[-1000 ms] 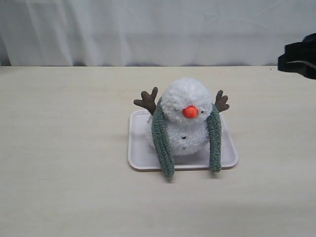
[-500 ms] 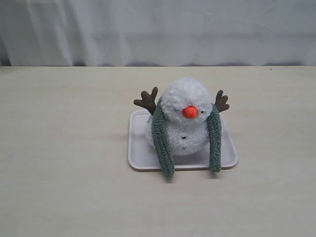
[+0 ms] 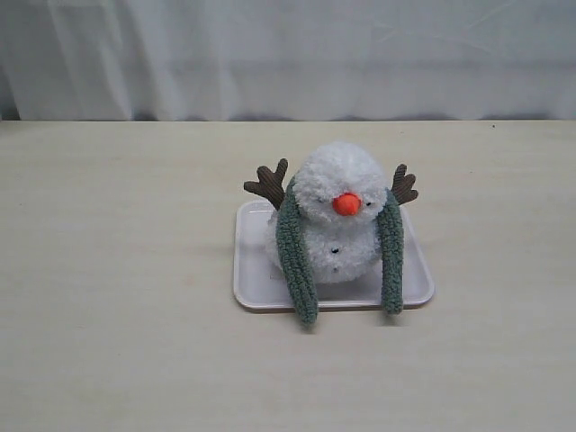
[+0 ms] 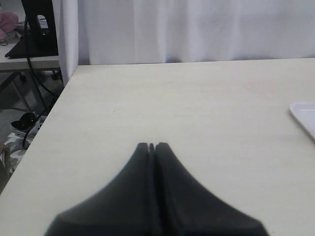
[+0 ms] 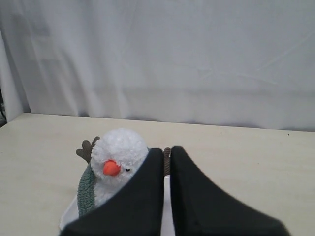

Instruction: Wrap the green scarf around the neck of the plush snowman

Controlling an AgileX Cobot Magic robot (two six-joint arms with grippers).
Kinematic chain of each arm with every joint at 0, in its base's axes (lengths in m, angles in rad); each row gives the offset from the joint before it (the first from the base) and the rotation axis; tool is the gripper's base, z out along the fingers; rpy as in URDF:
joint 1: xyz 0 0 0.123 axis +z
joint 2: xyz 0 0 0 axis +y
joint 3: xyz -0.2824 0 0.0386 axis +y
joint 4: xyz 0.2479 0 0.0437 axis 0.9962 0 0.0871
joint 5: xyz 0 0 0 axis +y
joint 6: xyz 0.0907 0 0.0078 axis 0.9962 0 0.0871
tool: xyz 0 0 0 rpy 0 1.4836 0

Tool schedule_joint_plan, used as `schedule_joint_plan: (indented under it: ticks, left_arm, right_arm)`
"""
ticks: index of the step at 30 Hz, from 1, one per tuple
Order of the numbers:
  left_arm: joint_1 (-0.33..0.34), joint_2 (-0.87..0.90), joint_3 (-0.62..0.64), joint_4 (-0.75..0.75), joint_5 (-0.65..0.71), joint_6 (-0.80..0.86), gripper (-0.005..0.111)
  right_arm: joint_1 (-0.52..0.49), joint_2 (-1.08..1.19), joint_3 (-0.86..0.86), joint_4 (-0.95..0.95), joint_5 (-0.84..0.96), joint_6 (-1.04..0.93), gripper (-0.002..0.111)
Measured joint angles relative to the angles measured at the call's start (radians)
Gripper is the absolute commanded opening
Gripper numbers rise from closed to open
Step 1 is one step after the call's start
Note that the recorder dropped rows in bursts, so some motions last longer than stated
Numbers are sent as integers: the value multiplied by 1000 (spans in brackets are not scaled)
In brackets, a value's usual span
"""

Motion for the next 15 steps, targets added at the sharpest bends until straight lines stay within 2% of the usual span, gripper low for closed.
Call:
schedule_joint_plan:
  ticks: [15]
  left_arm:
    - [0,0,0,0,0,0,0]
  right_arm:
    - [0,-138,38,0,-11,-8,4]
